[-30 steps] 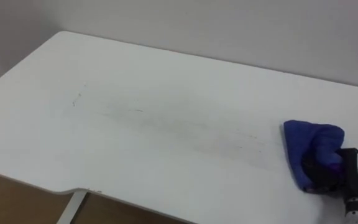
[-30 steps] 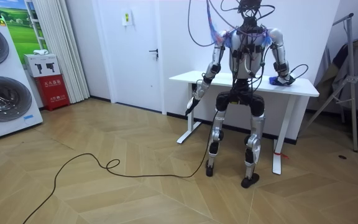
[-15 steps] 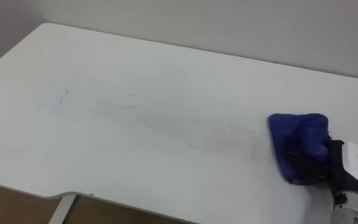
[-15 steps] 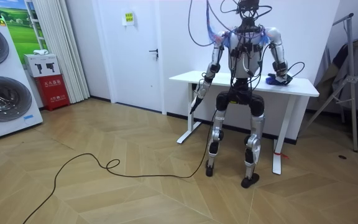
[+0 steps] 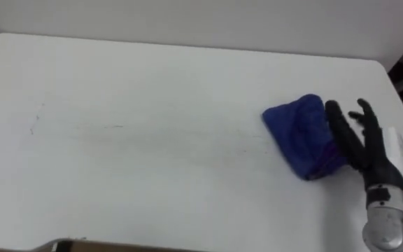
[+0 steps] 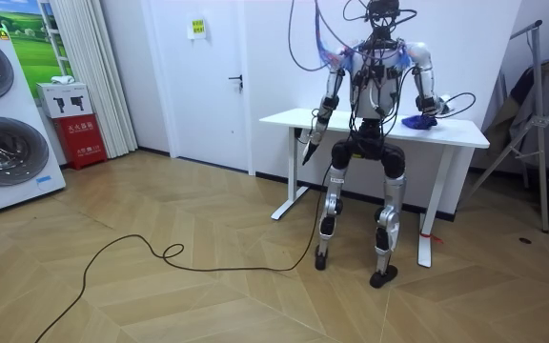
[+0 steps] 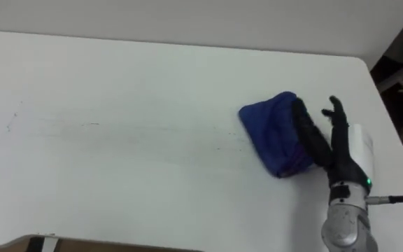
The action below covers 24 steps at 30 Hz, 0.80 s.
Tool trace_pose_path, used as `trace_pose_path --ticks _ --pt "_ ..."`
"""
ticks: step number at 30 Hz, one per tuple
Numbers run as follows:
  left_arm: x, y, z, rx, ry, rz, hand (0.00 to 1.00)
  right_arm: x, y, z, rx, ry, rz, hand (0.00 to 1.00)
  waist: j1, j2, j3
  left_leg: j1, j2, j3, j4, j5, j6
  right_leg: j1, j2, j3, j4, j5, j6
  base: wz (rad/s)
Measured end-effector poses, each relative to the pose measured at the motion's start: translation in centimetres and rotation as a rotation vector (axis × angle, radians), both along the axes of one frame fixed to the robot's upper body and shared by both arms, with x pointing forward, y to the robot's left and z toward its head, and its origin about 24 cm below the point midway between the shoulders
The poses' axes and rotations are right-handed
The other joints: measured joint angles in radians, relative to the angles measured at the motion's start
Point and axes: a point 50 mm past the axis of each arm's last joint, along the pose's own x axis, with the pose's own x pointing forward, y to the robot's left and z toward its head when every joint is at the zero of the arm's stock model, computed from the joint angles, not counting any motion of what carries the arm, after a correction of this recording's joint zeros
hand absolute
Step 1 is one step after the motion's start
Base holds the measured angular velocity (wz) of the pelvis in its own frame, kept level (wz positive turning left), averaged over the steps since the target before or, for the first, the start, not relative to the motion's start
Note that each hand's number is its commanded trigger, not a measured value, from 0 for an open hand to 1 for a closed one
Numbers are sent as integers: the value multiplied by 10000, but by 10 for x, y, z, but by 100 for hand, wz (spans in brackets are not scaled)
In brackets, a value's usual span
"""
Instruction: Wipe table
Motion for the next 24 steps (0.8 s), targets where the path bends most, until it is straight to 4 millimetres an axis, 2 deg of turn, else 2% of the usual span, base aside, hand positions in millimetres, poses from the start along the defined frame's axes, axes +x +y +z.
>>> trace_pose_path --ticks 9,15,20,24 --pt "-27 2 -5 -115 593 434 0 -11 -40 25 -201 -1298 -1860 0 -276 -87 -24 81 -1 94 -5 0 0 -70 9 101 -1 -1 1 -3" --pt "-36 9 -3 -79 673 821 0 -16 -49 46 -558 -2463 -2603 0 -518 -166 -18 123 7 190 -5 -1 -1 26 14 166 4 4 6 -2" --pt "-41 10 -3 -41 764 934 0 -27 -64 53 -665 -3204 -3844 0 -569 -181 -5 81 48 286 -13 -99 -4 -103 38 271 142 8 4 -5" --pt "-49 11 -3 9 931 1095 0 -39 -79 47 463 -3878 -5433 0 -762 -207 -13 112 51 286 -13 -126 -2 -85 45 282 151 12 -2 0"
